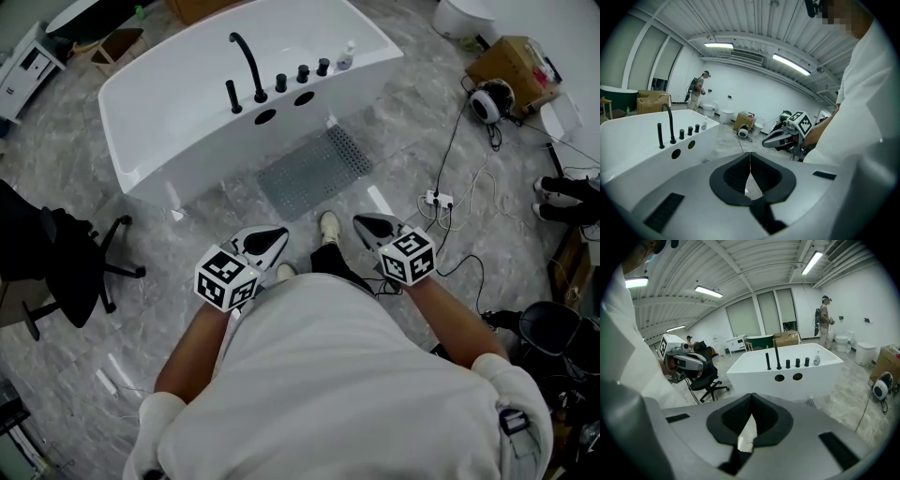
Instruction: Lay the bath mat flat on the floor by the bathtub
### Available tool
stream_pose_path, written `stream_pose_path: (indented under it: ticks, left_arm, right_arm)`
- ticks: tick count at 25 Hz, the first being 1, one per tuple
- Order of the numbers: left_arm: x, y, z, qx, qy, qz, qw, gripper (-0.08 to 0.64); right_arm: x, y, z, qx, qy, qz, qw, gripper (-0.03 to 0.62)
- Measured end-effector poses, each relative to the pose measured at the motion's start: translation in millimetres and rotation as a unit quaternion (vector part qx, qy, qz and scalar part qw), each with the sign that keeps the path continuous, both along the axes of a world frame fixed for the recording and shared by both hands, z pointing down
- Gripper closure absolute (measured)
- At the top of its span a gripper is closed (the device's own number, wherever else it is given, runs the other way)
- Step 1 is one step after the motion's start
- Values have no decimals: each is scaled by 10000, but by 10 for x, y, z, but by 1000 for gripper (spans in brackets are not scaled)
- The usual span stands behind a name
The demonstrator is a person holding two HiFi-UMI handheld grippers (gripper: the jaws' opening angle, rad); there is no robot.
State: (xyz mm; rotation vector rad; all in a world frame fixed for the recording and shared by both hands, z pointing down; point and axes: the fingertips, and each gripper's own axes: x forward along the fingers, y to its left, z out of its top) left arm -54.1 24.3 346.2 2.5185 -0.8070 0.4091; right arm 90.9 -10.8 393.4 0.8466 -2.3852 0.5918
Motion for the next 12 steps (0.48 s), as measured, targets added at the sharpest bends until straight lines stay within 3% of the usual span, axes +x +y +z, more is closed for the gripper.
stream_pose_path:
  ticks: [12]
  left_arm:
    - [-133, 197, -18, 82, 65, -166, 9998, 541]
  right_arm:
    - [-188, 273, -101, 163, -16, -220, 9996, 583]
